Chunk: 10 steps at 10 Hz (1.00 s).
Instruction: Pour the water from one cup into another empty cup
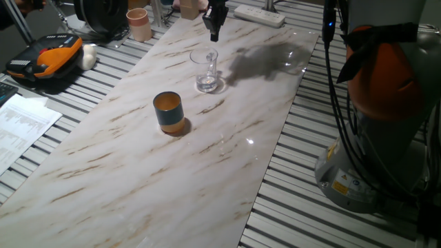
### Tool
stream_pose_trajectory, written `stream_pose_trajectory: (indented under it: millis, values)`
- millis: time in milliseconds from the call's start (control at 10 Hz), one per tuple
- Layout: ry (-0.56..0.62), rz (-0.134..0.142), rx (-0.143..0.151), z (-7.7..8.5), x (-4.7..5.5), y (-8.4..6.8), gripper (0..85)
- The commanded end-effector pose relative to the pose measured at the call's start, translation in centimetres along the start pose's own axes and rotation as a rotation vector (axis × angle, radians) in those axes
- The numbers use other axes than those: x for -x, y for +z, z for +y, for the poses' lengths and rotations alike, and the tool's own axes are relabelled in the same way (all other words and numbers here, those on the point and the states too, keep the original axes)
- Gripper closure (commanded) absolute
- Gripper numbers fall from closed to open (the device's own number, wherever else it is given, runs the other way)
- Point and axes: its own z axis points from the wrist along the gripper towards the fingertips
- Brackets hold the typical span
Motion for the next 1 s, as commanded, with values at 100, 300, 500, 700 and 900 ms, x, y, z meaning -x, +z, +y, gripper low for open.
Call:
stream_pose_trajectory:
  millis: [100, 300, 500, 700, 900]
  values:
    - [0.029, 0.004, 0.002, 0.0, 0.0, 0.2, 85.0]
    - [0.07, 0.003, 0.017, -0.2, 0.1, 0.5, 85.0]
    - [0.071, -0.004, 0.019, -0.2, 0.3, 0.8, 85.0]
    - [0.07, -0.01, 0.017, -0.3, 0.4, 1.0, 85.0]
    - [0.069, -0.011, 0.017, -0.3, 0.4, 1.2, 85.0]
